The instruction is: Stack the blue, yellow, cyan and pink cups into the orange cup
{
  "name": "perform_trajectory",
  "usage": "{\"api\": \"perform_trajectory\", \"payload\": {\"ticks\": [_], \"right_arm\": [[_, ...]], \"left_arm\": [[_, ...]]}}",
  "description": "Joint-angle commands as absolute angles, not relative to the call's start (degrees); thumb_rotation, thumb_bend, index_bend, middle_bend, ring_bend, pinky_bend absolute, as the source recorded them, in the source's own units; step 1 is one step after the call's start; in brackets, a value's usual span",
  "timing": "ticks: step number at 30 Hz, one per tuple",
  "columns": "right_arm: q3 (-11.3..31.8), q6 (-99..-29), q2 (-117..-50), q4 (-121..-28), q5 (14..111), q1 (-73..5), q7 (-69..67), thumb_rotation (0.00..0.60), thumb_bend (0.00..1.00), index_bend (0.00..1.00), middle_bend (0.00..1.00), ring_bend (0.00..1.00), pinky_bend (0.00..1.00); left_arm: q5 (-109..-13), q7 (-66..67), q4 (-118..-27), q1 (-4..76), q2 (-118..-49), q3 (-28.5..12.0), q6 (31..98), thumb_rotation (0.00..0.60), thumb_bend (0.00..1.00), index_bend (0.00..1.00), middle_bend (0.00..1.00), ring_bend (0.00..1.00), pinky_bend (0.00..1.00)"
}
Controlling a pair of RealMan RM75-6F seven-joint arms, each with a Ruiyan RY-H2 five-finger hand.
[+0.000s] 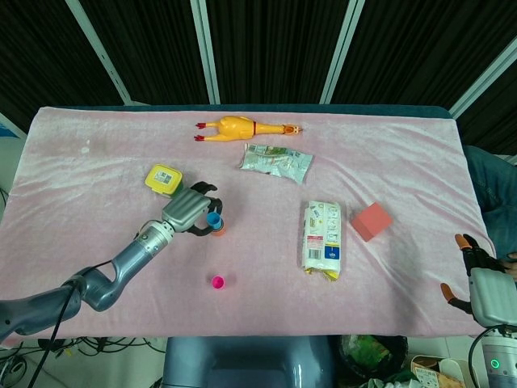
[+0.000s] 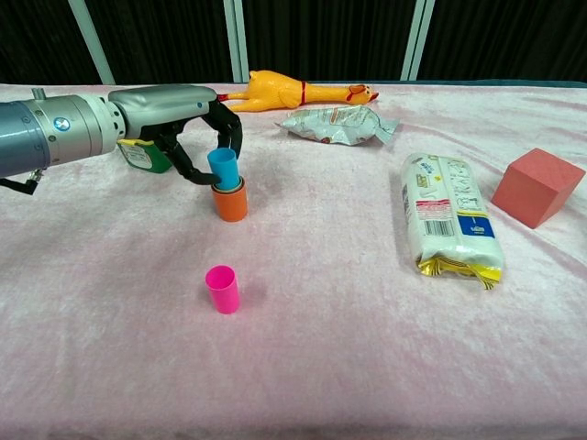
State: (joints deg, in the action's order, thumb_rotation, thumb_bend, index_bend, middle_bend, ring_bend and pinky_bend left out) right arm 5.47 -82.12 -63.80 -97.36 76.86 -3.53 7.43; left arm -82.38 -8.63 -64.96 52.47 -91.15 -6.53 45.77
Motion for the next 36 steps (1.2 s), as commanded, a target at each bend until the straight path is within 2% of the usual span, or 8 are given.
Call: {"api": "perform_trajectory", "payload": {"ticks": [1, 3, 5, 10, 16, 26, 36], "right_arm": [[5.5, -82.1, -63.8, -97.3, 76.8, -3.5, 7.5, 0.6, 0.22, 0.06, 0.06, 0.17, 0.23], [5.5, -82.1, -63.8, -97.4, 76.7, -3.5, 7.5, 0.6, 0.22, 0.06, 0.06, 0.17, 0.23], [5.5, -82.0, -63.8, -97.3, 76.7, -3.6, 7.5, 0.6, 0.22, 0.06, 0.06, 0.17, 0.23], [5.5, -81.9, -63.8, -97.4, 76.5, -3.6, 7.7, 0.6, 0.22, 0.06, 0.06, 0.17, 0.23], [5.6, -82.2, -63.9, -97.5, 76.4, -3.5, 8.1, 0.6, 0.23, 0.06, 0.06, 0.17, 0.23], [5.6, -82.2, -64.0, -97.5, 76.3, -3.6, 8.3, 0.6, 0.24, 0.06, 0.06, 0.17, 0.23], [5.6, -82.0, -63.9, -97.5, 76.4, -3.6, 8.1, 0.6, 0.24, 0.06, 0.06, 0.17, 0.23]], "left_arm": [[-82.4, -8.7, -65.7, 52.5, -90.6, -6.3, 45.7, 0.6, 0.12, 0.29, 0.34, 0.1, 0.13], [-82.5, -8.9, -67.5, 52.1, -89.2, -6.4, 46.5, 0.6, 0.09, 0.25, 0.29, 0.08, 0.11], [-82.9, -8.6, -69.5, 51.6, -87.8, -6.4, 47.8, 0.6, 0.09, 0.24, 0.28, 0.08, 0.11], [-84.6, -7.1, -76.0, 49.1, -83.6, -5.8, 52.9, 0.6, 0.09, 0.3, 0.39, 0.1, 0.11], [-88.5, -4.3, -83.0, 46.6, -79.3, -2.2, 56.1, 0.6, 0.09, 0.33, 0.4, 0.12, 0.11], [-92.4, -5.4, -89.7, 46.0, -75.6, 1.6, 54.8, 0.6, 0.09, 0.3, 0.39, 0.12, 0.11], [-93.4, -4.9, -88.3, 47.2, -79.1, 2.4, 51.9, 0.6, 0.09, 0.29, 0.37, 0.12, 0.11]]}}
